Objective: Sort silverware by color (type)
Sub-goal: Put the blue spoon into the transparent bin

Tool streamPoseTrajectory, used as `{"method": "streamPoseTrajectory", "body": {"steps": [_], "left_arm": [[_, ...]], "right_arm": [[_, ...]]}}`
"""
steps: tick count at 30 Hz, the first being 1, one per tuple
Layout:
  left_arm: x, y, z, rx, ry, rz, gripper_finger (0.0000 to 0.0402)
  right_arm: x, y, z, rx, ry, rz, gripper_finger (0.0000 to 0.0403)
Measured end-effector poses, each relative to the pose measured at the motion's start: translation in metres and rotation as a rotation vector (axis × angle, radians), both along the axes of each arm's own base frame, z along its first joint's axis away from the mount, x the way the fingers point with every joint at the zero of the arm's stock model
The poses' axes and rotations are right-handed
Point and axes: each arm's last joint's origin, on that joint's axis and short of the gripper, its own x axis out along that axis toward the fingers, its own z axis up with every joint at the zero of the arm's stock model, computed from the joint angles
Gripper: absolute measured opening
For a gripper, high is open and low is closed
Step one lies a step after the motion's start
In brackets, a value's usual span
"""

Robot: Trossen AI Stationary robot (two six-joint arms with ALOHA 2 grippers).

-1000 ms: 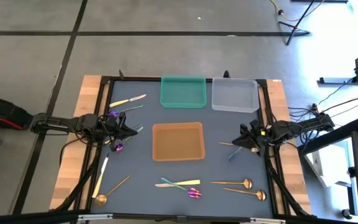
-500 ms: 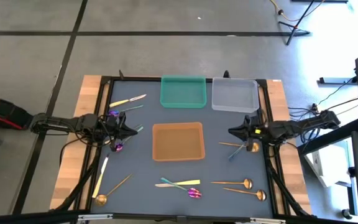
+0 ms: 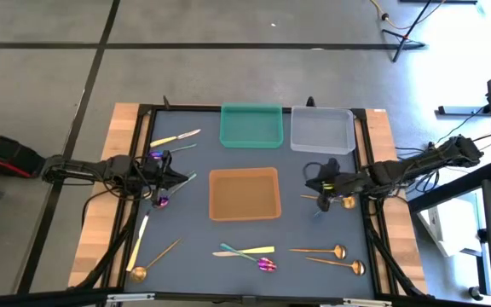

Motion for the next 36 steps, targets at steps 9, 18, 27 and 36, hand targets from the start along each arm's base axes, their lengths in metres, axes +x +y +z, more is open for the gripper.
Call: {"method": "streamPoseTrajectory", "body": {"steps": [9, 18, 27, 36], "left_arm": [[-0.001, 0.004, 0.017, 0.083, -0.162, 0.135, 0.0002], [0.007, 0.003, 0.014, 0.116, -0.119, 0.150, 0.0002], [0.018, 0.003, 0.001, 0.091, 0.018, 0.161, 0.0002], [0.024, 0.002, -0.008, 0.000, 0.099, 0.146, 0.0002]], "right_arm": [[0.022, 0.007, -0.010, -0.130, 0.293, 0.068, 0.0032], [0.010, 0.003, -0.028, -0.064, 0.542, -0.032, 0.0049], [0.007, 0.001, -0.031, 0.054, 0.626, 0.013, 0.0145], [0.006, 0.000, -0.031, 0.234, 0.682, 0.131, 0.0152]]}}
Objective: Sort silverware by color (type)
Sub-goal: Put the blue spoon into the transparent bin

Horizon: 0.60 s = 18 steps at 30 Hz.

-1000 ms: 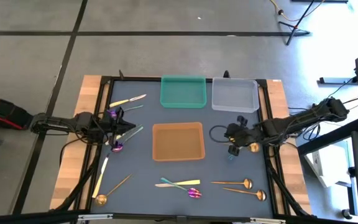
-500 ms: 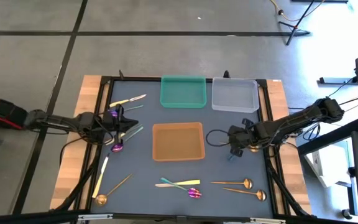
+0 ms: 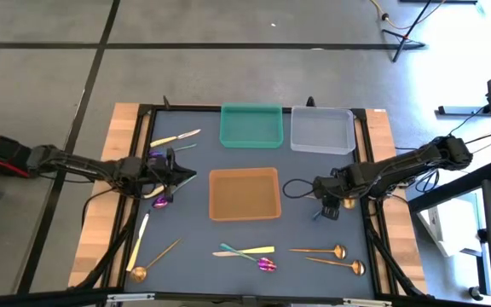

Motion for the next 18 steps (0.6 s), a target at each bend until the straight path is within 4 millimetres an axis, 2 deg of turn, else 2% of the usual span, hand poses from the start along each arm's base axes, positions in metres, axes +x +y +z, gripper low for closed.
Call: {"method": "streamPoseTrajectory", "body": {"steps": [4, 18], "left_arm": [[0.001, -0.001, -0.001, -0.003, 0.012, -0.014, 0.0002], [0.001, 0.000, -0.001, -0.027, 0.006, -0.013, 0.0002]], "right_arm": [[0.000, 0.005, 0.000, 0.064, 0.003, 0.008, 0.0148], [-0.005, 0.038, 0.000, -0.108, -0.112, 0.231, 0.0147]]}}
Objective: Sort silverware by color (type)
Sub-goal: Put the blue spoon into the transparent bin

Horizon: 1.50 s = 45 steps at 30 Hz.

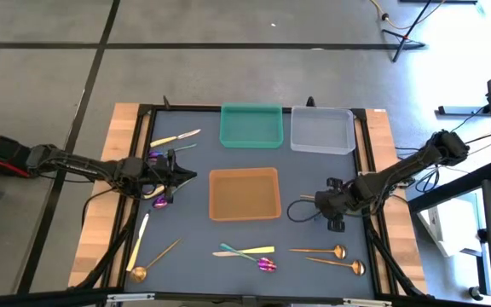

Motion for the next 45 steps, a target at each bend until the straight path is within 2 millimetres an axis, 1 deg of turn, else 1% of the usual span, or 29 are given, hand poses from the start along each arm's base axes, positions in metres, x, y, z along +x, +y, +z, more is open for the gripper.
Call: {"method": "streamPoseTrajectory", "body": {"steps": [4, 7, 10, 15, 18, 28, 31, 34, 37, 39, 42, 45], "left_arm": [[0.000, 0.000, 0.001, 0.000, -0.007, 0.000, 0.0002], [0.000, 0.000, 0.001, -0.001, -0.013, 0.000, 0.0002], [0.000, 0.000, 0.001, -0.001, -0.013, 0.001, 0.0002], [0.000, 0.000, 0.002, 0.004, -0.016, 0.008, 0.0002], [0.000, 0.001, 0.002, 0.005, -0.025, 0.016, 0.0002], [0.000, 0.001, 0.003, 0.006, -0.026, 0.030, 0.0002], [0.000, 0.001, 0.003, 0.005, -0.029, 0.030, 0.0002], [0.000, 0.001, 0.003, 0.005, -0.032, 0.030, 0.0002], [0.000, 0.001, 0.003, 0.005, -0.033, 0.031, 0.0002], [0.000, 0.001, 0.003, 0.005, -0.034, 0.031, 0.0002], [0.000, 0.001, 0.004, 0.005, -0.039, 0.039, 0.0002], [0.000, 0.001, 0.004, 0.004, -0.041, 0.039, 0.0002]], "right_arm": [[0.004, 0.003, -0.008, -0.035, 0.023, 0.027, 0.0147], [0.010, 0.007, -0.020, -0.031, 0.077, 0.070, 0.0147], [0.013, 0.008, -0.031, -0.069, 0.133, 0.111, 0.0147], [0.017, 0.010, -0.042, -0.101, 0.183, 0.160, 0.0145], [0.017, 0.010, -0.042, -0.101, 0.184, 0.161, 0.0126], [0.017, 0.010, -0.042, -0.101, 0.182, 0.224, 0.0035], [0.017, 0.011, -0.042, -0.100, 0.179, 0.224, 0.0018], [0.018, 0.011, -0.041, -0.094, 0.166, 0.224, 0.0013], [0.024, 0.014, -0.035, -0.100, 0.142, 0.212, 0.0015], [0.032, 0.017, -0.029, -0.108, 0.091, 0.201, 0.0018], [0.047, 0.021, -0.020, -0.104, -0.039, 0.173, 0.0017], [0.054, 0.018, -0.020, -0.069, -0.095, 0.113, 0.0014]]}}
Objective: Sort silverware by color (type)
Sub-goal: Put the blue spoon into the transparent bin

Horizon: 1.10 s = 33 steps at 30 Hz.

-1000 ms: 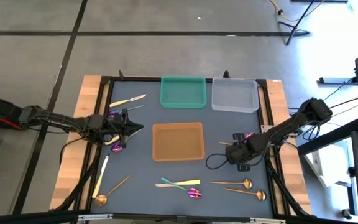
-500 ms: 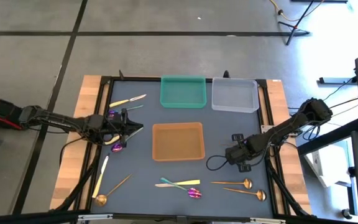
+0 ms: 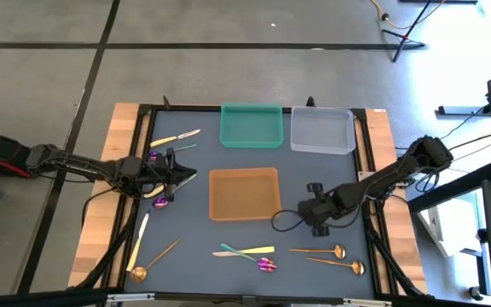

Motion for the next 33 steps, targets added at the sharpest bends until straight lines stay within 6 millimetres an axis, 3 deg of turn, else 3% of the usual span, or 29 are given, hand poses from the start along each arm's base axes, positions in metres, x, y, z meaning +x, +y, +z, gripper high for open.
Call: {"method": "streamPoseTrajectory", "body": {"steps": [6, 11, 19, 29, 33], "left_arm": [[0.000, 0.000, 0.000, -0.001, -0.002, 0.000, 0.0002], [0.000, 0.000, 0.000, -0.001, -0.001, -0.001, 0.0002], [0.000, 0.000, 0.000, -0.002, 0.002, -0.001, 0.0002], [0.000, 0.000, -0.001, -0.005, 0.007, -0.001, 0.0002], [0.000, 0.000, -0.001, -0.005, 0.007, -0.001, 0.0002]], "right_arm": [[0.012, -0.010, -0.004, 0.053, -0.025, -0.136, 0.0029], [0.014, -0.018, -0.007, 0.078, 0.005, -0.172, 0.0081], [0.009, -0.020, 0.008, 0.181, 0.170, -0.165, 0.0151], [-0.009, -0.027, -0.003, 0.095, 0.299, -0.227, 0.0156], [-0.014, -0.029, -0.009, 0.056, 0.304, -0.190, 0.0132]]}}
